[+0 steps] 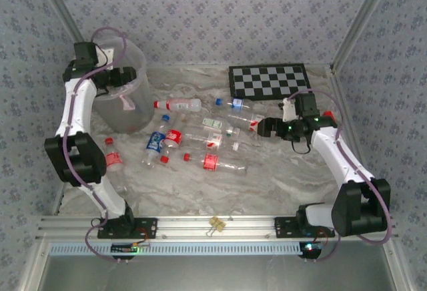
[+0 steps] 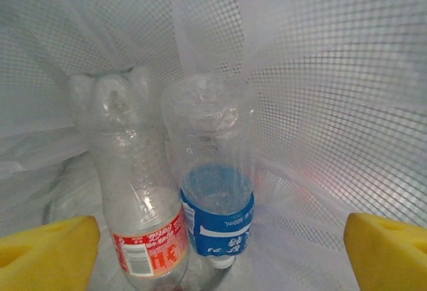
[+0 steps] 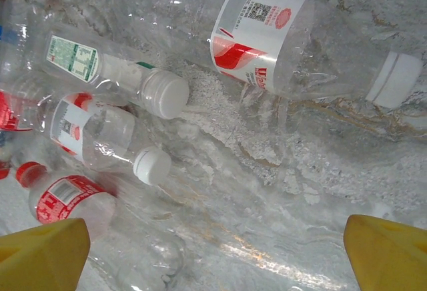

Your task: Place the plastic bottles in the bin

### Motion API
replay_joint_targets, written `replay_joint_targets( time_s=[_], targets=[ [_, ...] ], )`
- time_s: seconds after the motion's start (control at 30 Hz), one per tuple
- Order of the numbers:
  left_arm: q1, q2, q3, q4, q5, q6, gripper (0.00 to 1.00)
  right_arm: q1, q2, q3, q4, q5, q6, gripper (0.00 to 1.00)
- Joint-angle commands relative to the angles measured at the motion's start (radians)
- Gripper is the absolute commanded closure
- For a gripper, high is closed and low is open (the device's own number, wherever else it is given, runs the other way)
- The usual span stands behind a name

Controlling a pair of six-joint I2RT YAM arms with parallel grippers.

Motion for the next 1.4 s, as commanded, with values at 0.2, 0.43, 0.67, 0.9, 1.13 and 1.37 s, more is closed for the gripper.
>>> replay_joint_targets(
  time_s=[0.2, 0.43, 0.67, 0.9, 1.13, 1.37],
  targets=[
    [-0.031, -0.144, 0.106, -0.112, -0.013, 0.040, 0.00, 0.097, -0.010, 0.049, 0.126, 0.201, -0.308, 0.00],
    [-0.141, -0.315, 0.034, -0.166, -0.105, 0.023, 0.00, 0.096, 0.173, 0.257, -0.075, 0.344, -0.763, 0.00],
    [-0.344, -0.568, -0.213, -0.069, -0.038, -0.135, 0.00, 0.112, 0.427, 0.494, -0.361, 0.352, -0.960, 0.00],
    [-0.483, -0.748, -0.453, -0.018, -0.023, -0.393, 0.00, 0.082, 0.547, 0.553, -0.365, 0.291, -0.981, 0.00],
    [-0.498, -0.852, -0.592, -0.023, -0.064, -0.483, 0.00, 0.070, 0.665, 0.551, -0.319, 0.309, -1.029, 0.00],
    [-0.498, -0.842, -0.606, -0.031, -0.043, -0.502, 0.00, 0.047, 0.687, 0.481, -0.119, 0.365, -1.036, 0.00]
  ],
)
